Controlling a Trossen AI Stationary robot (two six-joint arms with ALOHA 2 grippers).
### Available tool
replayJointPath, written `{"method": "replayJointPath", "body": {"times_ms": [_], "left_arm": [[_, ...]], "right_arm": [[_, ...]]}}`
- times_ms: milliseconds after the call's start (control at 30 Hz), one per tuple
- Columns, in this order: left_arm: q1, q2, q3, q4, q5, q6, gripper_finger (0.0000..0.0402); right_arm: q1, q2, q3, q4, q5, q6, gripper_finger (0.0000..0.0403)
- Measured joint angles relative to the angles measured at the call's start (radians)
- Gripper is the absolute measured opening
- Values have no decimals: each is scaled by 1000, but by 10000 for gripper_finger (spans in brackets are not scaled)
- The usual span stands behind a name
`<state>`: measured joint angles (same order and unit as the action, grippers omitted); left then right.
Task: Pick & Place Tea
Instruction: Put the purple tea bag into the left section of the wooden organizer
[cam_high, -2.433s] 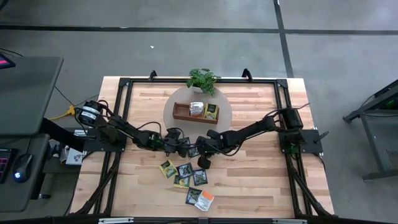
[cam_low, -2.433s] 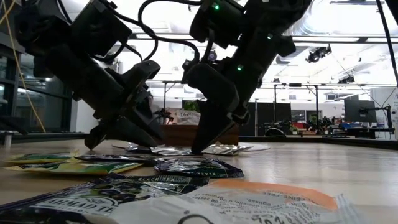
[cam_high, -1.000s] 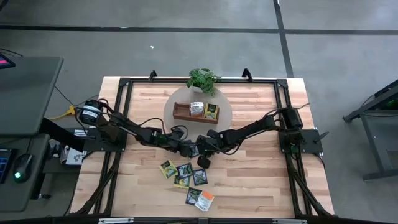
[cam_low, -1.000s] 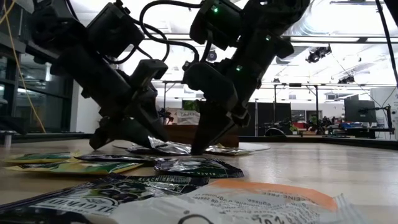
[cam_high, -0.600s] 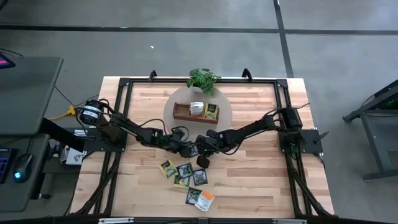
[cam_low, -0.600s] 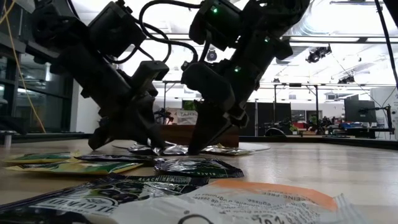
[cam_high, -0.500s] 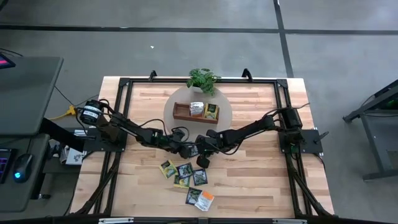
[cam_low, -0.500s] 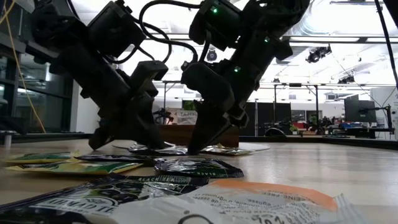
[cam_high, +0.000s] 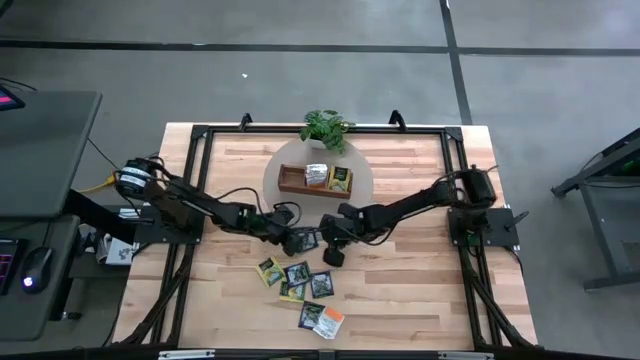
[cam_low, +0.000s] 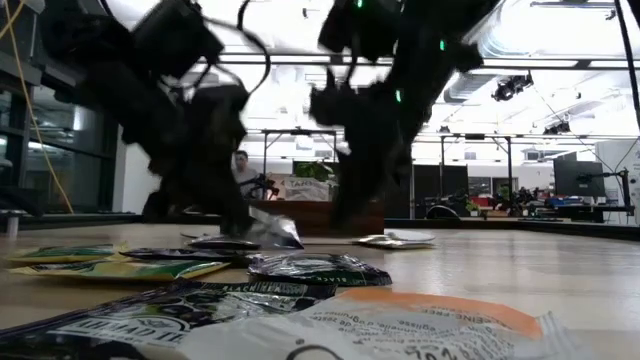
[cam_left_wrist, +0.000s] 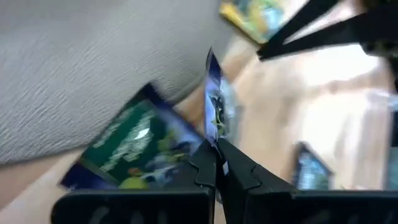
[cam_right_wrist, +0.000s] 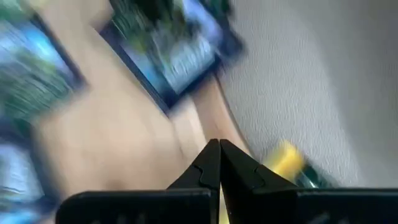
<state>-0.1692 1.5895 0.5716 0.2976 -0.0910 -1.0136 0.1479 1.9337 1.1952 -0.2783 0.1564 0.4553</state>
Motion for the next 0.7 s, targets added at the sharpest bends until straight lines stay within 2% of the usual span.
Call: {"method": "replayJointPath", "body": {"times_ms": [200, 333, 467, 567, 700], "left_arm": [[26, -111, 10, -89, 30, 91, 0], [76, -177, 69, -256, 98, 243, 0], [150, -212, 239, -619, 134, 435, 0], [203, -209, 409, -946, 113, 587, 0], [262, -157, 633, -1236, 80, 817, 0]], "right_arm": [[32, -90, 3, -97, 80, 11, 0], [65, -115, 6, -114, 77, 25, 0], [105, -113, -7, -125, 77, 69, 0], [134, -113, -21, -121, 84, 112, 0], [165, -113, -51, -89, 112, 164, 0]]}}
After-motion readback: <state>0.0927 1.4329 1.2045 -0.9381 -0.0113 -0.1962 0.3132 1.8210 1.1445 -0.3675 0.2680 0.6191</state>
